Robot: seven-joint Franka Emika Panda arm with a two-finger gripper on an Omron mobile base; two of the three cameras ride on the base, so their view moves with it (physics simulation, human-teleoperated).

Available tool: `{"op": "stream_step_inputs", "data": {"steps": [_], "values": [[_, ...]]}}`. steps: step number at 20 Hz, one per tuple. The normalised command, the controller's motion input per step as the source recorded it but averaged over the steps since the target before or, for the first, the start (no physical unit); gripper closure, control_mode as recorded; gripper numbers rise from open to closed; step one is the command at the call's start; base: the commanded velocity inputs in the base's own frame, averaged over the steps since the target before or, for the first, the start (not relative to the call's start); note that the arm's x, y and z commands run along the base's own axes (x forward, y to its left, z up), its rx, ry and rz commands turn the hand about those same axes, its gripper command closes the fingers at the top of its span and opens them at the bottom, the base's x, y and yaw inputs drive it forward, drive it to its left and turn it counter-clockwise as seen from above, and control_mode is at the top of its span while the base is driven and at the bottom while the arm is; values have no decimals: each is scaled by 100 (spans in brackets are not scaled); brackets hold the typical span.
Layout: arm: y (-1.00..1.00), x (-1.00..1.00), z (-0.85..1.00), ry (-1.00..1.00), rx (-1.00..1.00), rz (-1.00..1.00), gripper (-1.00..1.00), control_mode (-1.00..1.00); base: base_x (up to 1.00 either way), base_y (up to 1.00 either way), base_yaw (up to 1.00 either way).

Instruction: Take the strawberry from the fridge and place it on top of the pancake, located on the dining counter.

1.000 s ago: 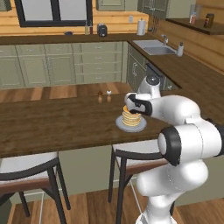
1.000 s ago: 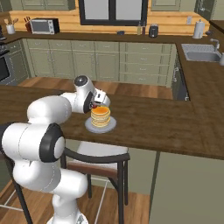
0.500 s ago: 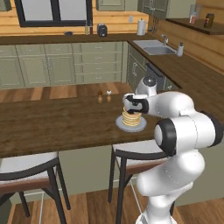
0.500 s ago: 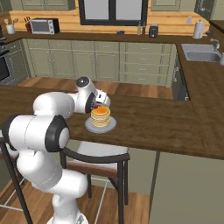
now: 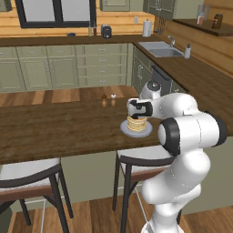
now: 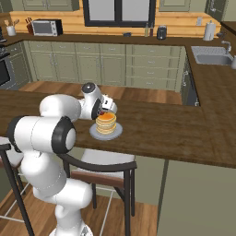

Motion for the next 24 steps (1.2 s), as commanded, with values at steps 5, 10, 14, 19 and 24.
{"op": "stream_step_inputs", "data": {"steps": [5, 10, 14, 19, 24], "values": [[0, 6, -18, 0, 0, 0, 100, -100, 0, 0, 0], [0, 7, -18, 0, 0, 0, 100, -100, 0, 0, 0], [0, 1, -18, 0, 0, 0, 100, -100, 0, 0, 0], [0, 10, -12, 0, 0, 0, 100, -100, 0, 0, 0], [0, 19, 22, 7, 0, 0, 100, -100, 0, 0, 0]]}}
